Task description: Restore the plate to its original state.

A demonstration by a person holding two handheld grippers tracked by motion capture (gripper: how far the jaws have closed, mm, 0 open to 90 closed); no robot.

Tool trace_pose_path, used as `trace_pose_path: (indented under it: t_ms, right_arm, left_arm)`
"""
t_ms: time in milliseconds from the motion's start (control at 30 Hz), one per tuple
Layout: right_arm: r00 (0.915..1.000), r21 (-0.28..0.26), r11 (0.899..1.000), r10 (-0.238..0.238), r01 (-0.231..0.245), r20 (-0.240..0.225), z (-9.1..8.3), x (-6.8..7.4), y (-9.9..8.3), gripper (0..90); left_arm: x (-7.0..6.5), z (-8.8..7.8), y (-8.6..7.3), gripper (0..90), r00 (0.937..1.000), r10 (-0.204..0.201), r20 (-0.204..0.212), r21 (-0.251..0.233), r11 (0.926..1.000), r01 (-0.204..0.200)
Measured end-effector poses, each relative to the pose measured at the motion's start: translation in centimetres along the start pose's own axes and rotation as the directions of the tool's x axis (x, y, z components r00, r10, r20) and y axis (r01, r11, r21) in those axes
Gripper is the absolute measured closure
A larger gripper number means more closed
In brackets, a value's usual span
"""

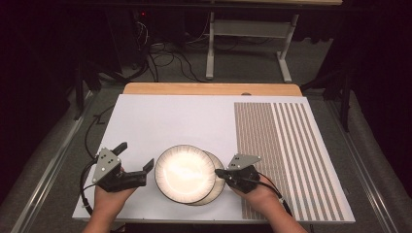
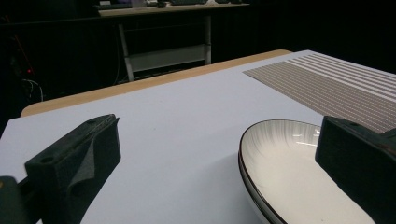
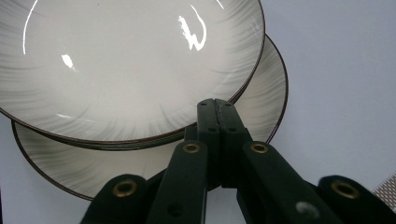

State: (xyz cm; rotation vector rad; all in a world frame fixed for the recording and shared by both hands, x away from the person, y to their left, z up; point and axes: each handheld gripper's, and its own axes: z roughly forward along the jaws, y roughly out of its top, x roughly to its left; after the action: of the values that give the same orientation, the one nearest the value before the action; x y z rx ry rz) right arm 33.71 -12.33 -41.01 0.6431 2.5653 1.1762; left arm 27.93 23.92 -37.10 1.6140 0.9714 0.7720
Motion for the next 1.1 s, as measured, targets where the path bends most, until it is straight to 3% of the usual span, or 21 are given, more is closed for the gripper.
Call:
trace_pose_path:
  t_ms: [333,600,1100]
  right_arm:
    - [0.9996,-0.006,1.000,0.021,-0.021,0.017,-0.7,-0.4,-0.2,90.0]
    - [0.9998,-0.005,1.000,0.005,-0.005,0.020,-0.7,-0.4,-0.2,90.0]
    - [0.9991,-0.006,1.000,0.021,-0.021,0.038,-1.5,-0.7,-0.5,90.0]
  left_arm:
    - [-0.1,0.1,0.0,0.4,1.0000,0.002,0.002,0.002,1.0000,-0.002]
    - [-0.1,0.1,-0.1,0.4,1.0000,0.004,0.001,0.005,1.0000,-0.004]
    - [-0.1,0.1,0.0,0.4,1.0000,0.007,0.001,0.006,1.0000,-0.007]
